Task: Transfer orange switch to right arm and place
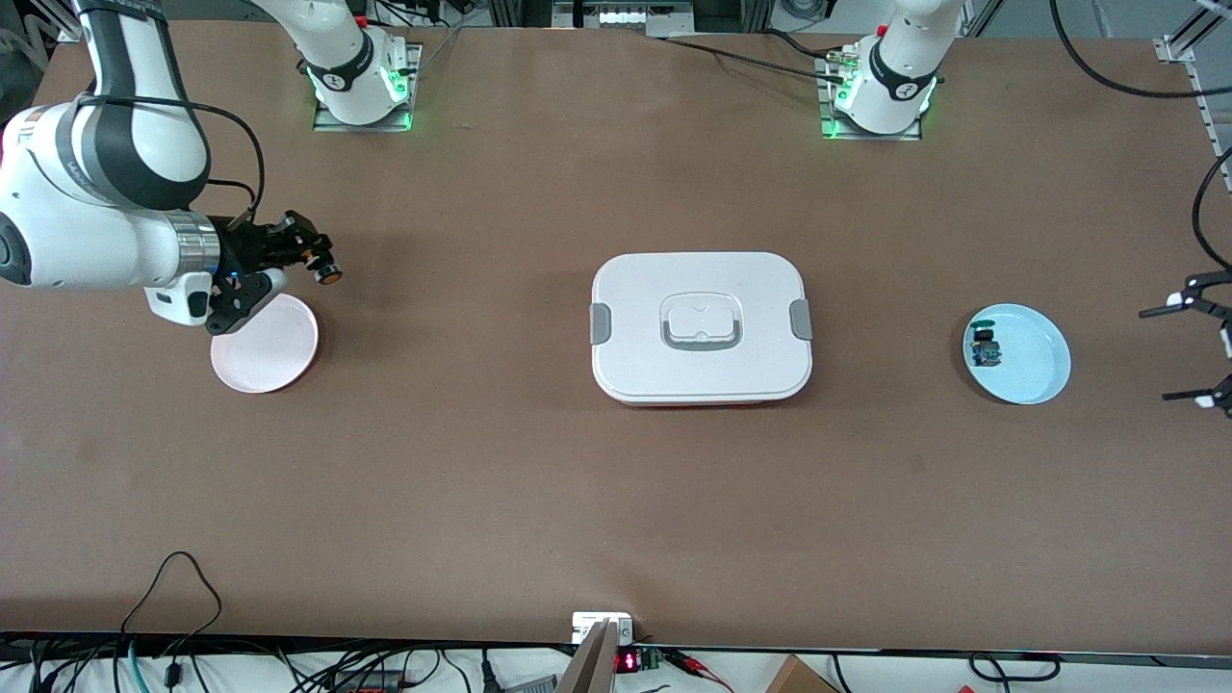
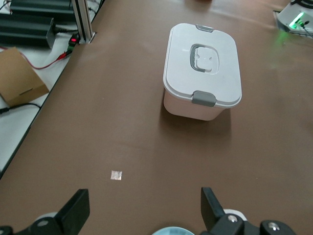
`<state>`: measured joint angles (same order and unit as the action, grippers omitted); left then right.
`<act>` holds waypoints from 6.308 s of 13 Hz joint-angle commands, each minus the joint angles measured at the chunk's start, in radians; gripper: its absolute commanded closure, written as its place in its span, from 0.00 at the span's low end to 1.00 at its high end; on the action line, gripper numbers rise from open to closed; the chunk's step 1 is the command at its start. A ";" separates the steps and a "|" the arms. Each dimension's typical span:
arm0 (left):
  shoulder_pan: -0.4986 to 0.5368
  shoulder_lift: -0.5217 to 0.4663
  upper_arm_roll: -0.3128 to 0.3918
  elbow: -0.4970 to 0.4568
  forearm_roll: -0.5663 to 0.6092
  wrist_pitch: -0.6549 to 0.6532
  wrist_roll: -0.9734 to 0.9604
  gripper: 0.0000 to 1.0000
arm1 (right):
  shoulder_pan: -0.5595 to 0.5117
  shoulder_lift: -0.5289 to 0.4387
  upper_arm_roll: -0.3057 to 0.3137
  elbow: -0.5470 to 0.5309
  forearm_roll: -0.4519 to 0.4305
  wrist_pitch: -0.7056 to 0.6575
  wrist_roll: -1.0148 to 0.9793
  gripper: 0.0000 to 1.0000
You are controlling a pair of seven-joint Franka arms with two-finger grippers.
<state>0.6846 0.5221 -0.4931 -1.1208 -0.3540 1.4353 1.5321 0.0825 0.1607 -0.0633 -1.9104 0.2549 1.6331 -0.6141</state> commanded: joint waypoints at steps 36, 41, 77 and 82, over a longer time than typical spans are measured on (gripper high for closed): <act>-0.616 -0.591 0.452 -0.551 0.339 0.088 -1.491 0.00 | -0.197 0.191 0.005 -0.312 -0.439 0.890 -0.832 0.97; -0.616 -0.539 0.453 -0.470 0.348 0.077 -1.491 0.00 | -0.198 0.215 0.006 -0.337 -0.437 0.935 -0.834 0.97; -0.620 -0.530 0.432 -0.433 0.340 0.054 -1.520 0.00 | -0.030 -0.017 0.008 0.326 -0.364 0.031 0.629 0.00; -0.619 -0.530 0.432 -0.433 0.340 0.054 -1.520 0.00 | -0.043 -0.052 0.006 0.294 -0.359 -0.004 0.611 0.00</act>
<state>0.0638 -0.0275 -0.0620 -1.5920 -0.0041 1.5133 0.0233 0.0401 0.1359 -0.0623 -1.6023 -0.0931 1.6527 -0.0035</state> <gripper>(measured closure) 0.000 0.000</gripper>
